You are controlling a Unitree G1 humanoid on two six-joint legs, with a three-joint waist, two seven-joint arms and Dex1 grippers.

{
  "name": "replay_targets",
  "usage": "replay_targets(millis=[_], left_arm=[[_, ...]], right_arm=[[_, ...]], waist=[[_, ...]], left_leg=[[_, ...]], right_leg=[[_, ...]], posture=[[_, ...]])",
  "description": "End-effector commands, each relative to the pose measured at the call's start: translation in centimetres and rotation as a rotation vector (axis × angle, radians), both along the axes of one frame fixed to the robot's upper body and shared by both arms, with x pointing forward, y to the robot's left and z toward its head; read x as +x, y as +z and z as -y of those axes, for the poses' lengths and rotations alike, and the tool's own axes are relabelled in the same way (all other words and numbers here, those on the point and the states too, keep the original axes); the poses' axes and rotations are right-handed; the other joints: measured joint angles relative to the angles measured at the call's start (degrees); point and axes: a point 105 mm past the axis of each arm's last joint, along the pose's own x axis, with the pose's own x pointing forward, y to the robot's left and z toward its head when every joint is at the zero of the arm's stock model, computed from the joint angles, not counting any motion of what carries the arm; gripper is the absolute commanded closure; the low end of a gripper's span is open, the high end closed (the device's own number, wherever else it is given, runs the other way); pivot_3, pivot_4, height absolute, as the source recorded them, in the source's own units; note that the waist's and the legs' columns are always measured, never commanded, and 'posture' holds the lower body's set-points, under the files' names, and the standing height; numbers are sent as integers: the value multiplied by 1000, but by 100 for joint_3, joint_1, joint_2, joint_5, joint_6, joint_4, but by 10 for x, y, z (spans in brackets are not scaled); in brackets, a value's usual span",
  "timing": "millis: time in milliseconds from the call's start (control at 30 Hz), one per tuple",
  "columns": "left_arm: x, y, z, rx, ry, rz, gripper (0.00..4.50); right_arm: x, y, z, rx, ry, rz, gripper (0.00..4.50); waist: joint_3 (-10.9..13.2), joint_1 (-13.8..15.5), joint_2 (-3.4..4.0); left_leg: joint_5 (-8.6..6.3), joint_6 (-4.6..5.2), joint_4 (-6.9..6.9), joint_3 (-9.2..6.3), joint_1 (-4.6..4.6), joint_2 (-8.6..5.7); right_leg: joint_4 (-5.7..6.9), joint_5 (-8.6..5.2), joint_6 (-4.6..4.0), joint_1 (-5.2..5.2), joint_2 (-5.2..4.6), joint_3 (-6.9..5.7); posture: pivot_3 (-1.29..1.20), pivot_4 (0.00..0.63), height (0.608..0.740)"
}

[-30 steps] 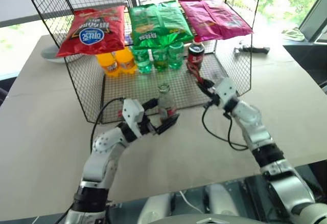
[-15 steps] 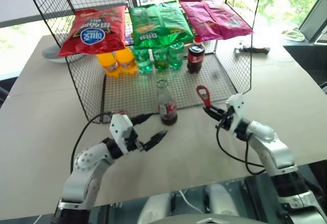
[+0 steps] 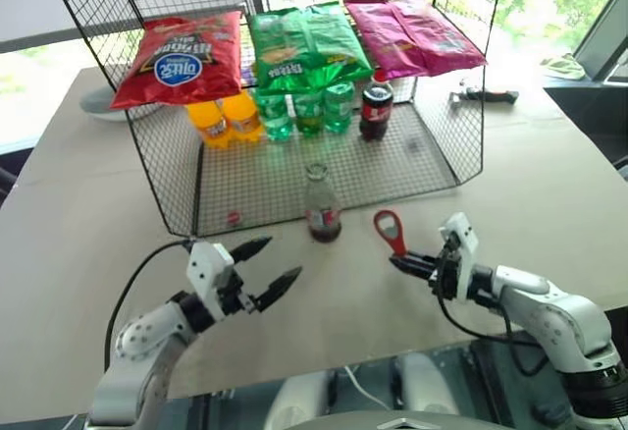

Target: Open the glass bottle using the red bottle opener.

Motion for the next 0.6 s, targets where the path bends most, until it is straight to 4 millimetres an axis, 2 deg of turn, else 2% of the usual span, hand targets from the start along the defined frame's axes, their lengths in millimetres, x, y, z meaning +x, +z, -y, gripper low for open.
replay_targets(millis=[33,100,133,167,200,267,367,433,600], left_arm=[[-5,11,-4,31,17,47,0],[-9,10,-8,35,45,34,0],[-10,10,-9,35,55,30,0],[-12,9,-14,42,77,19,0],[-14,8,-18,52,95,10,0],[-20,4,-28,83,142,-7,0],[-25,1,-40,129,210,-4,0],[-29,-1,-49,154,254,-13,0],[-32,-5,-58,205,299,-15,0]], right_arm=[[4,9,9,-16,-28,52,2163],[6,7,19,-49,-53,69,1353],[7,6,23,-59,-60,76,706],[9,7,31,-76,-81,101,575],[11,7,39,-101,-98,126,46],[14,5,61,-192,-118,209,10],[15,13,84,-197,-122,308,10],[18,13,103,-261,-131,393,10],[15,14,132,-312,-71,461,10]], waist=[[0,1,-1],[-1,2,-3],[-2,5,-4],[-2,12,-5],[-3,30,-7],[-4,53,-9],[-1,95,-12],[0,112,-12],[2,113,-13]], left_leg=[[0,0,0,-1,1,0],[0,0,2,-1,2,0],[0,0,2,0,1,-1],[0,1,2,0,2,-2],[0,1,4,0,1,-3],[-1,1,5,0,2,-5],[-1,2,7,4,6,-7],[-3,4,7,4,8,-5],[-3,4,7,6,19,-3]], right_leg=[[0,0,0,1,0,-1],[1,0,0,2,8,-3],[0,0,0,3,9,-3],[0,0,1,4,9,-3],[0,0,1,4,9,-4],[0,0,1,7,9,-5],[-3,-1,3,13,9,-5],[-3,-1,3,14,10,-4],[-1,-1,3,29,11,-4]], posture=[[0,150,740],[0,150,740],[0,150,740],[0,150,740],[0,150,740],[0,150,740],[0,150,740],[0,150,740],[0,150,740]])
